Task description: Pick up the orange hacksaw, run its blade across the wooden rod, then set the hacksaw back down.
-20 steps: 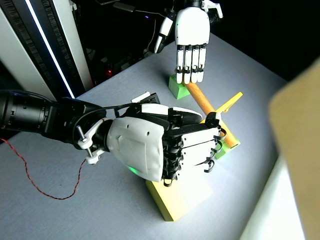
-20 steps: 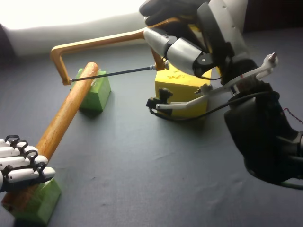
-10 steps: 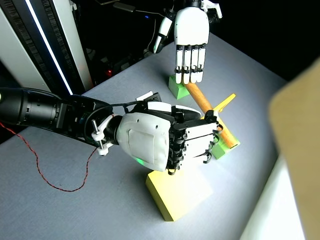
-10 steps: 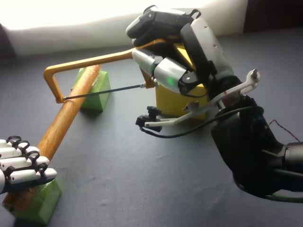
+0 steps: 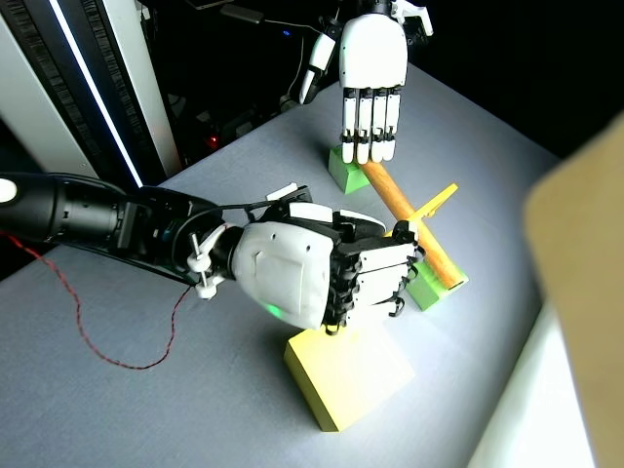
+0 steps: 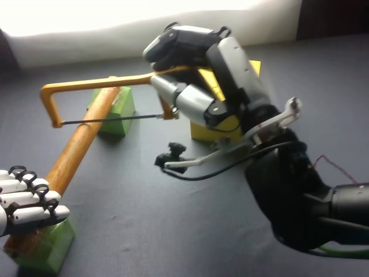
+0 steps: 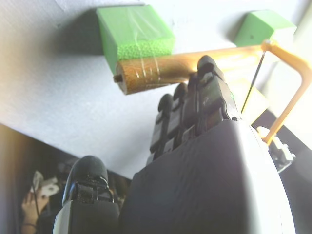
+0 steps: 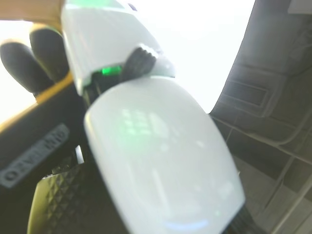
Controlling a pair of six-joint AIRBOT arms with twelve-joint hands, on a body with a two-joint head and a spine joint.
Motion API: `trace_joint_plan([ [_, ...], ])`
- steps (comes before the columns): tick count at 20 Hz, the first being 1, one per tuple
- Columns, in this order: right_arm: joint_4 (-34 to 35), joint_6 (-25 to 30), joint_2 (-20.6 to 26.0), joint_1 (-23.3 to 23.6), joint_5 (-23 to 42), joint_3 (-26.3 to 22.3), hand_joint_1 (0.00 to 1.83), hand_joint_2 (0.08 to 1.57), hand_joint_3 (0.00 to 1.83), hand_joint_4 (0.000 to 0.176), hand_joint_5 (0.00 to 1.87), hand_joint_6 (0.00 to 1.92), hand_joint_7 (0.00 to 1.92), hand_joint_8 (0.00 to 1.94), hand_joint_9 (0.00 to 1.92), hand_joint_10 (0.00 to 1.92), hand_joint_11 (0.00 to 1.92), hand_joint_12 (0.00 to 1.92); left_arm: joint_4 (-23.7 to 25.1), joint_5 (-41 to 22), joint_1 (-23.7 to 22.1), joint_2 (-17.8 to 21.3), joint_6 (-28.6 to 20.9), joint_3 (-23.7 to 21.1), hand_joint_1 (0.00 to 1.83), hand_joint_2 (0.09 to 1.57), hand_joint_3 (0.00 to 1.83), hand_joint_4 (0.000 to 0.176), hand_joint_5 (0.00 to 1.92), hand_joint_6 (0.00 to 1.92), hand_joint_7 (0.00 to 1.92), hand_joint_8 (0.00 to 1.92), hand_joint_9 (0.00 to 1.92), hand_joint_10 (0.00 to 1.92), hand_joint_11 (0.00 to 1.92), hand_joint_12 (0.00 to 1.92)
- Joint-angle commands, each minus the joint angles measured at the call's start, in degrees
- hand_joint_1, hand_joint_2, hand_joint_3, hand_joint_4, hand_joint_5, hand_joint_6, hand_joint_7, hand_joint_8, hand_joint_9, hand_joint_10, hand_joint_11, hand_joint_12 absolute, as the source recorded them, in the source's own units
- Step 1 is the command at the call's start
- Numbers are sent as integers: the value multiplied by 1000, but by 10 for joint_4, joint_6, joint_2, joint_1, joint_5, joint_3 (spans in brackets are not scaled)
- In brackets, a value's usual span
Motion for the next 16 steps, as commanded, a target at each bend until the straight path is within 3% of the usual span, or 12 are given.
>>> trace_joint_plan([
  [1, -28, 7, -1, 3, 55, 4, 1378, 1130, 2, 0, 804, 973, 998, 976, 967, 1313, 803, 1393, -5, -17, -4, -3, 0, -2, 0, 1209, 1, 0, 55, 5, 44, 4, 37, 2, 11, 78],
  [16, 13, 1, -102, 17, 69, 61, 1380, 1124, 0, 0, 834, 932, 1020, 946, 958, 1326, 811, 1402, -5, -17, -8, -5, 0, 0, 0, 1204, 0, 0, 39, 1, 29, 1, 30, 0, 9, 122],
])
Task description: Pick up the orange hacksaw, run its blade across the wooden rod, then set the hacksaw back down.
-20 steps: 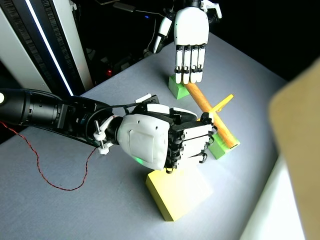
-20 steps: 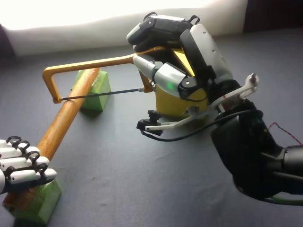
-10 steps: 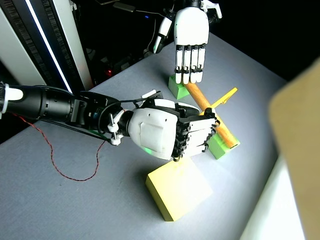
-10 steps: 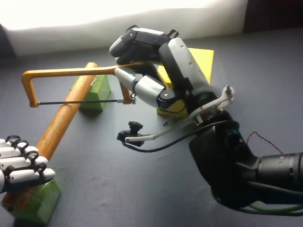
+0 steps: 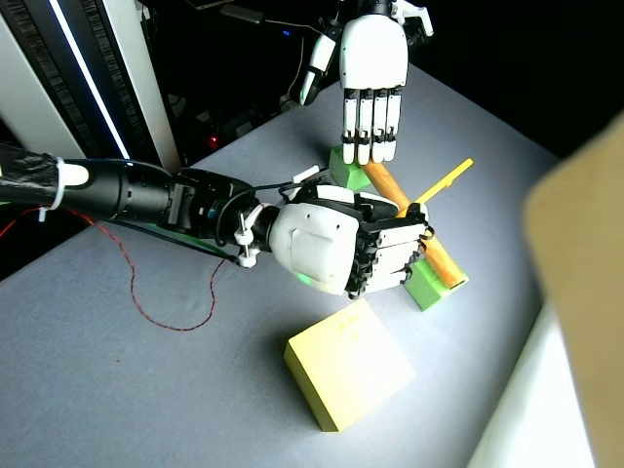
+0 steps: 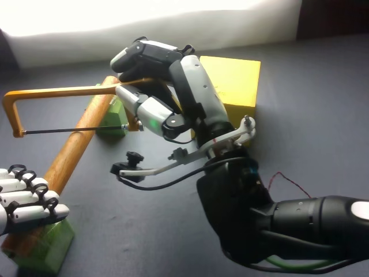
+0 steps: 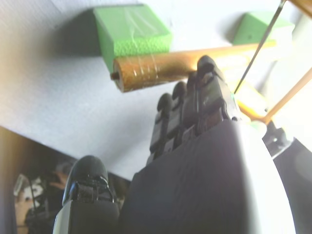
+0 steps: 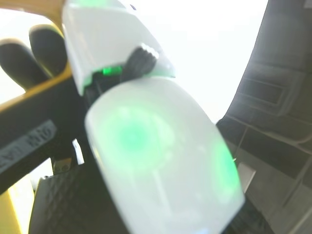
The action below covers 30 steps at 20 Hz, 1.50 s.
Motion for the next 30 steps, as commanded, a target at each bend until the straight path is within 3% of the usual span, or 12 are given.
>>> trace_joint_plan([
  [1, -41, 2, -4, 6, 43, -1, 1382, 1117, 0, 0, 857, 901, 1030, 931, 967, 1310, 816, 1397, -5, -24, -4, -3, 0, 0, 0, 1205, 0, 0, 49, 5, 38, 5, 35, 2, 5, 124],
  [8, -54, 1, 23, -6, 54, -14, 1379, 1126, 0, 0, 815, 965, 1003, 961, 975, 1298, 791, 1395, -5, -23, 0, -2, 0, 3, 0, 1208, 2, 0, 33, 2, 2, 0, 7, 1, 10, 88],
  [20, -103, 6, 143, -34, 15, -98, 1381, 1121, 0, 0, 845, 933, 992, 980, 983, 1288, 812, 1386, -5, -22, 0, -2, 0, 6, 0, 1193, 2, 0, 32, 1, 19, 0, 36, 0, 0, 196],
  [26, -103, 16, 173, -19, 20, -123, 1380, 1123, 0, 0, 840, 946, 994, 972, 978, 1296, 812, 1402, -5, -22, 1, -2, 0, 5, 0, 1198, 2, 0, 17, 0, 10, 1, 26, 2, 0, 173],
  [30, -97, 8, 226, -9, 18, -168, 1380, 1123, 1, 0, 851, 930, 992, 982, 968, 1308, 797, 1417, -5, -22, 1, -2, 0, 6, 0, 1204, 2, 0, 24, 1, 14, 2, 28, 0, 0, 173],
])
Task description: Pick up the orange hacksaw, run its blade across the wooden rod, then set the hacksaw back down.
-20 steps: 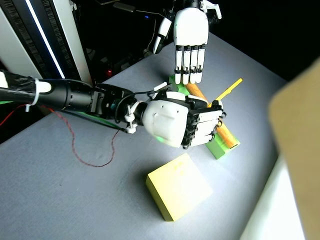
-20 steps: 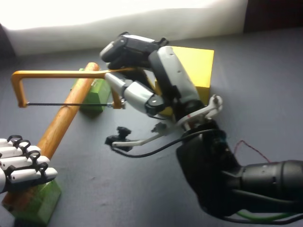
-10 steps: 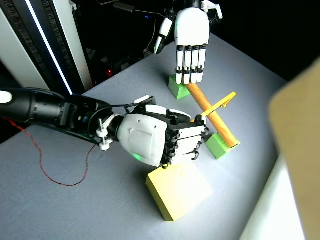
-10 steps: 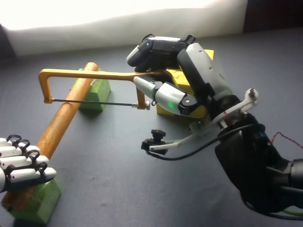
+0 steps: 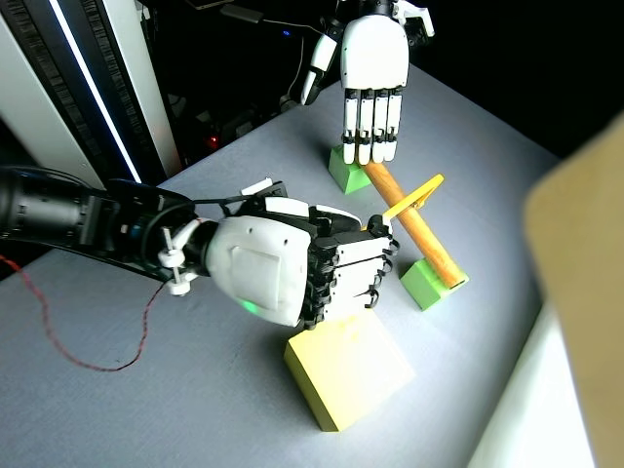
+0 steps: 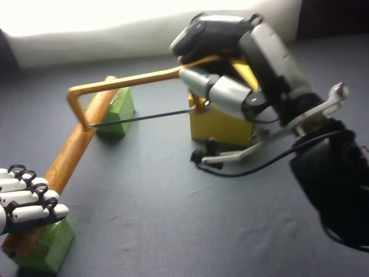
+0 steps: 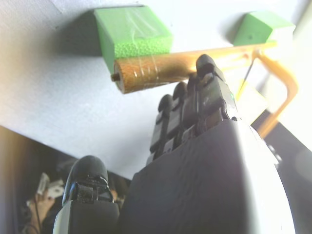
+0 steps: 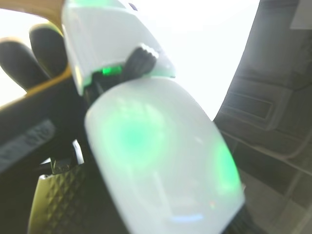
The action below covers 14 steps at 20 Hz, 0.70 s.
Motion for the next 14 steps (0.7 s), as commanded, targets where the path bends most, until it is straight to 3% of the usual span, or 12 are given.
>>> trace_joint_plan([
  [1, -28, 7, 10, 6, 61, -10, 1380, 1123, 1, 0, 846, 932, 993, 981, 970, 1307, 798, 1419, -5, -15, -2, -2, 0, 0, 0, 1209, 2, 0, 29, 2, 15, 2, 30, 1, 0, 181],
  [8, -18, 3, 94, -16, 75, -100, 1379, 1121, 1, 0, 850, 932, 995, 970, 981, 1291, 805, 1405, -5, -15, -2, -2, 0, -1, 0, 1213, 0, 0, 33, 2, 16, 2, 27, 1, 0, 157],
  [11, -3, 4, 101, -51, 120, -122, 1383, 1112, 0, 0, 878, 884, 1012, 943, 995, 1276, 846, 1341, -5, -15, -3, -2, 0, -1, 0, 1212, 0, 0, 22, 1, 1, 0, 10, 0, 0, 128],
  [14, 22, 7, 83, -84, 173, -123, 1383, 1114, 0, 0, 869, 892, 1015, 944, 985, 1285, 814, 1396, -5, -13, -3, -2, 0, -1, 0, 1217, 0, 0, 24, 0, 2, 0, 21, 0, 0, 168],
])
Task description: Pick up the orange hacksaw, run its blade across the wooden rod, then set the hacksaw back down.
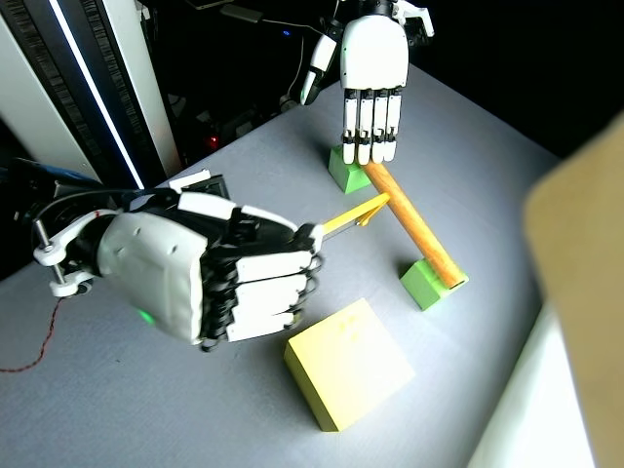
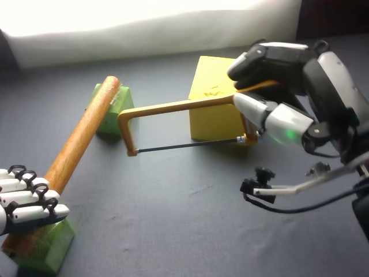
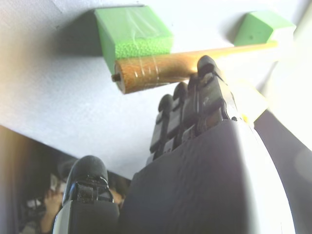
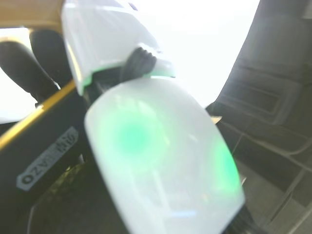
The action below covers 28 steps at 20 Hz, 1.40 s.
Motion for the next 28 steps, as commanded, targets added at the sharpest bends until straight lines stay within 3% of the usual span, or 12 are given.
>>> trace_joint_plan([
  [1, -33, 11, -4, -3, 89, 2, 1383, 1114, 0, 0, 874, 884, 1013, 951, 981, 1291, 816, 1403, -5, -14, -3, -2, 0, -1, 0, 1216, 0, 0, 25, 1, 2, 0, 21, 0, 0, 170],
  [7, -25, 40, -61, -46, 147, 51, 1380, 1125, 0, 0, 850, 925, 983, 998, 968, 1311, 811, 1417, -5, -14, -4, -2, 0, -4, 0, 1214, 0, 0, 24, 4, 0, 0, 3, 1, 1, 100],
  [12, -25, 67, -99, -68, 148, 75, 1381, 1123, 0, 0, 865, 899, 995, 984, 957, 1326, 805, 1427, -5, -12, -4, -2, 0, -4, 0, 1209, 0, 0, 38, 8, 11, 4, 22, 8, 16, 117],
  [20, -25, 85, -135, -85, 122, 104, 1367, 1148, 1, 0, 792, 1031, 950, 1036, 916, 1368, 711, 1474, -5, -13, 0, -4, 1, -4, 0, 1217, 0, 0, 49, 0, 19, 0, 20, 0, 0, 129],
  [21, -25, 93, -138, -92, 114, 108, 1350, 1162, 2, 0, 777, 1114, 891, 1074, 904, 1366, 672, 1478, -5, -13, 0, -5, 1, -4, 0, 1215, 0, 0, 51, 0, 18, 0, 28, 1, 0, 159],
  [22, -23, 98, -138, -96, 106, 108, 1213, 1182, 0, 0, 819, 1190, 866, 1171, 811, 980, 639, 1456, -5, -13, -1, -5, 1, -4, 0, 1209, 0, 0, 40, 1, 11, 1, 20, 1, 0, 136],
  [23, -20, 102, -138, -100, 99, 108, 1121, 1210, 2, 0, 785, 1261, 756, 623, 757, 772, 597, 1448, -5, -13, -1, -6, 1, -4, 0, 1211, 0, 0, 37, 0, 10, 0, 13, 2, 0, 95],
  [24, -19, 106, -138, -103, 96, 108, 1121, 1210, 2, 0, 785, 1261, 756, 623, 757, 772, 597, 1448, -5, -13, -1, -6, 1, -4, 0, 1211, 0, 0, 37, 0, 10, 0, 13, 2, 0, 95],
  [25, -18, 107, -137, -106, 95, 108, 1027, 1191, 0, 0, 683, 635, 755, 347, 722, 667, 537, 1470, -5, -13, -2, -7, 1, -3, 0, 1209, 0, 0, 32, 0, 2, 0, 3, 1, 0, 66],
  [26, -18, 108, -136, -109, 96, 108, 936, 1188, 0, 0, 686, 287, 785, 154, 726, 534, 531, 1409, -5, -13, -3, -8, 1, -1, 0, 1211, 0, 0, 51, 7, 22, 8, 18, 7, 17, 71],
  [28, -18, 108, -135, -114, 101, 108, 627, 1213, 0, 0, 655, 8, 732, 2, 735, 192, 376, 1352, -5, -14, -4, -9, 1, 2, 0, 1219, 3, 0, 46, 4, 17, 4, 14, 4, 16, 75],
])
